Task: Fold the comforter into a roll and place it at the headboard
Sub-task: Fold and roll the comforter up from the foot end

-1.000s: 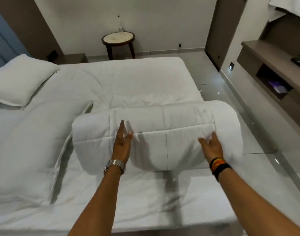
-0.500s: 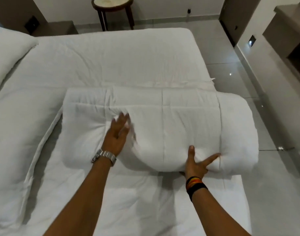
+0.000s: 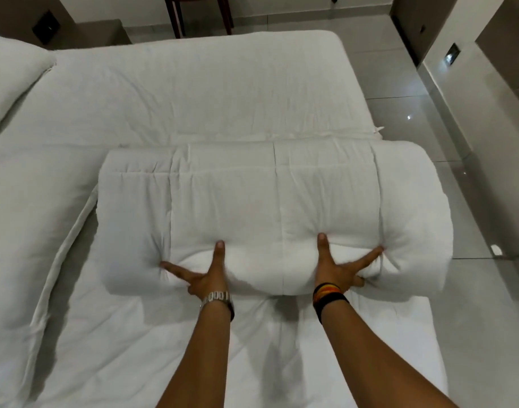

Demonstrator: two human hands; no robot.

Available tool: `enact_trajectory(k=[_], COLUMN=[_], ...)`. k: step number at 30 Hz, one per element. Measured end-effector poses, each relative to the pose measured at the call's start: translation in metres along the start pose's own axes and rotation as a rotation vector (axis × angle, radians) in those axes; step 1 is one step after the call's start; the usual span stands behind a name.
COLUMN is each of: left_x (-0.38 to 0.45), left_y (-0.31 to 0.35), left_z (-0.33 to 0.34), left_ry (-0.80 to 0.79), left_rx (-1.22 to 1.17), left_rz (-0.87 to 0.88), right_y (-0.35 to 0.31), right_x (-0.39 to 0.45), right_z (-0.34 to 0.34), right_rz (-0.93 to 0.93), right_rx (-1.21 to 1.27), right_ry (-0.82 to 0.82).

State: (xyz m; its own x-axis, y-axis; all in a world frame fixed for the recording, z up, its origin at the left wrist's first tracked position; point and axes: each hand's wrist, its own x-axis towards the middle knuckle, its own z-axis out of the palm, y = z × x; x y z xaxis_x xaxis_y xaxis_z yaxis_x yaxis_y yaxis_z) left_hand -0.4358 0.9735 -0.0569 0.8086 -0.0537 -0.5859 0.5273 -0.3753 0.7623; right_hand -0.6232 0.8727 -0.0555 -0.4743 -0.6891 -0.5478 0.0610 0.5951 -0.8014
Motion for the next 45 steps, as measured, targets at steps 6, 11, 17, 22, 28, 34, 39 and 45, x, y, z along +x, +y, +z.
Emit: enact_trajectory(k=[6,11,17,22,28,34,39,45], left_x=[0.023,-0.013,-0.091,-0.137,-0.116,-0.057,-0.014,0.035], left_y=[0.008,0.006,-0.008,-0.013,-0.034,-0.09,-0.077,-0.014], left_z=[0.0,-0.044,-0.149,-0.236,-0.27,-0.243,-0.152,-0.049], left_ry=[-0.02,-0.09,-0.157,-0.33,-0.183,-0.169,-0.037,0.036], left_rx=[-0.026,-0.032,0.005,0.117,1.246,1.186,1.164,1.226], left_rz=[0.036,0.097,0.215,0.36,0.734,1.019,1.063,1.126], right_y=[0.004,-0.002,0.004,0.005,0.009,0.07,0.048,0.024], right_x=[0.015,-0.009,-0.094,-0.141,-0.15,-0.111,-0.029,0.024], right_z=[0.011,-0.029,-0.125,-0.206,-0.246,-0.228,-0.151,-0.051], right_rz=[-0.175,-0.213,-0.292,-0.436,-0.436,-1.388,-1.601,-1.362], right_rx=[0.108,0.054,0.032,-0.097,-1.097,-1.317,-1.357,-1.4], right_ry=[-0.027,-0.058,-0.029,-0.102,-0.364,-0.123,-0.484,-0.428])
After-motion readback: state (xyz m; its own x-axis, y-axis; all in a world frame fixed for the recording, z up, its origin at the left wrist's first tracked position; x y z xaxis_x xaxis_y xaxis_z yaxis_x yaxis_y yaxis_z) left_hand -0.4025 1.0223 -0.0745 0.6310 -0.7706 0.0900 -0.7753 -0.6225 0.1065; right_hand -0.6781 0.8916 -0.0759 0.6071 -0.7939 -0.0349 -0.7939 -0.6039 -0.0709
